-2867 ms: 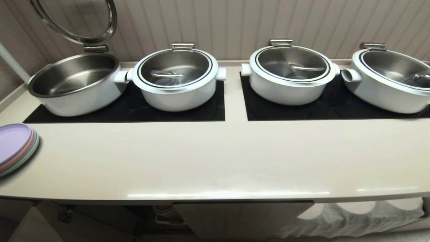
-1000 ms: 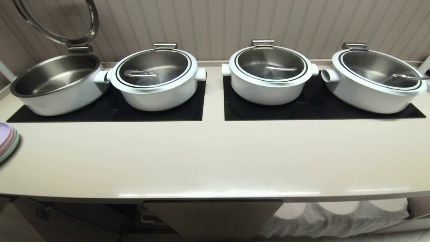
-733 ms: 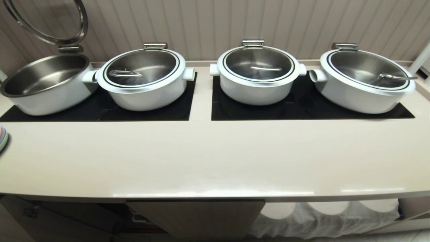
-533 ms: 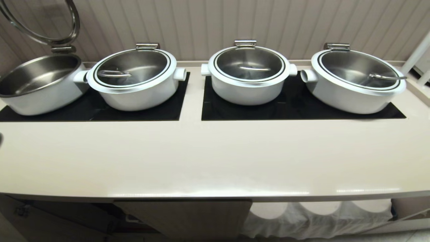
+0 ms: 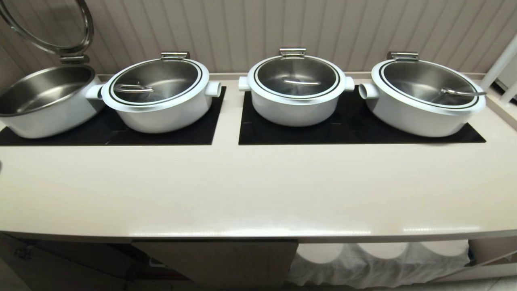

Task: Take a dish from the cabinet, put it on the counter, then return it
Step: Place it on the table

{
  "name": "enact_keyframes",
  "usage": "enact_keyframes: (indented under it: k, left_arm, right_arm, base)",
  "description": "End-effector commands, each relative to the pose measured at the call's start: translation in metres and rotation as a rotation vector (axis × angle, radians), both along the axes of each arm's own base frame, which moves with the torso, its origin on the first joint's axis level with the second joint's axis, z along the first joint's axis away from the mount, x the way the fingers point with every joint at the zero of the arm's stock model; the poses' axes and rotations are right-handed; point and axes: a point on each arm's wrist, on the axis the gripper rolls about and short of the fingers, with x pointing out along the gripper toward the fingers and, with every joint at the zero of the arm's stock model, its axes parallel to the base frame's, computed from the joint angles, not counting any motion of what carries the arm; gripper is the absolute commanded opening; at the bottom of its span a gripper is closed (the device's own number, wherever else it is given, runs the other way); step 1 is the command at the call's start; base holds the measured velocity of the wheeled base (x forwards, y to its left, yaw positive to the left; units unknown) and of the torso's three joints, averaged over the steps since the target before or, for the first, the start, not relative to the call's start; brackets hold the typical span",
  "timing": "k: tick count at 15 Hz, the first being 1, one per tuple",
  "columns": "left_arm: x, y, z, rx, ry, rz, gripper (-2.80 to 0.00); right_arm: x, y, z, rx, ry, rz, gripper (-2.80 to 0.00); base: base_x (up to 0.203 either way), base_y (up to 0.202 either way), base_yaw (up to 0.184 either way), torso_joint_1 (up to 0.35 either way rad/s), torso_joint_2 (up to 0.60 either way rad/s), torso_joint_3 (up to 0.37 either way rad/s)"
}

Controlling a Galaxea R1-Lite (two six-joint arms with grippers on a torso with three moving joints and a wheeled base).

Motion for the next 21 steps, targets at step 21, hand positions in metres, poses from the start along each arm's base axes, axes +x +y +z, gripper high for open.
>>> enact_keyframes:
  k: [21]
  left_arm:
    - [0.158, -0.04, 0.027, -0.053, 0.125, 0.202, -2.8]
  right_arm:
    - [0.0, 0.0, 0.0, 0.0, -0.001, -0.001, -2.8]
  base:
    - [0.0, 0.0, 0.0, 0.0, 0.0, 0.0]
